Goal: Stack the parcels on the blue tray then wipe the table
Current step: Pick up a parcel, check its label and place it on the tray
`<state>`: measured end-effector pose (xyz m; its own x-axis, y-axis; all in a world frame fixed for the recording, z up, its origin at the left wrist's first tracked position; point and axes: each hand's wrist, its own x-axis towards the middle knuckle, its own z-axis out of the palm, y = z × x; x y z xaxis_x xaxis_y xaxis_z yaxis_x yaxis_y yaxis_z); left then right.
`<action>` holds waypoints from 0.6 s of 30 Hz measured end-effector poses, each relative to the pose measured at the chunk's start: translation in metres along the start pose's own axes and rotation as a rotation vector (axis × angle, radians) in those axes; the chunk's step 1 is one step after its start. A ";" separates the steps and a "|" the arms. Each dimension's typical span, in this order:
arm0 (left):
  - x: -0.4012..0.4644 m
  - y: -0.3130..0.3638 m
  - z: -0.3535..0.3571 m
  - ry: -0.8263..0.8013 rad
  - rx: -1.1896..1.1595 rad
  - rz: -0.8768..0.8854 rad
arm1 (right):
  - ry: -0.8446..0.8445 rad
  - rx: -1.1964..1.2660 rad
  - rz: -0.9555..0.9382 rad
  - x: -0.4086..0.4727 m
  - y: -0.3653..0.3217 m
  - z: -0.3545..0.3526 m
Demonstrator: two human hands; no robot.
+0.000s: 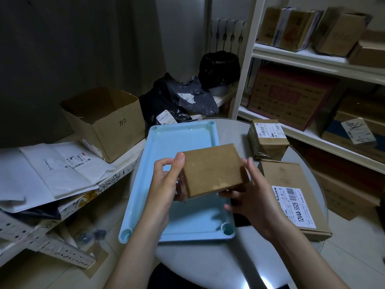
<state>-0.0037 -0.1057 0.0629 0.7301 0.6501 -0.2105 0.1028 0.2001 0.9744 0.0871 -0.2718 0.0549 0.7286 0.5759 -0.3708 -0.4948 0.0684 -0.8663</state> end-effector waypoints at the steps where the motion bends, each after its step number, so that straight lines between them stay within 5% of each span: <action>1: -0.001 0.000 0.000 -0.008 0.009 0.030 | -0.009 0.004 -0.044 0.000 -0.001 0.000; 9: -0.015 0.016 0.006 -0.179 -0.112 0.355 | -0.075 0.261 0.003 0.003 0.001 0.015; 18: -0.013 0.022 0.008 -0.148 -0.079 0.388 | -0.100 0.425 0.045 0.001 0.012 0.021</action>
<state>-0.0053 -0.1152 0.0878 0.7942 0.5773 0.1896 -0.2462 0.0205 0.9690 0.0717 -0.2536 0.0509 0.6632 0.6602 -0.3527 -0.6909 0.3588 -0.6277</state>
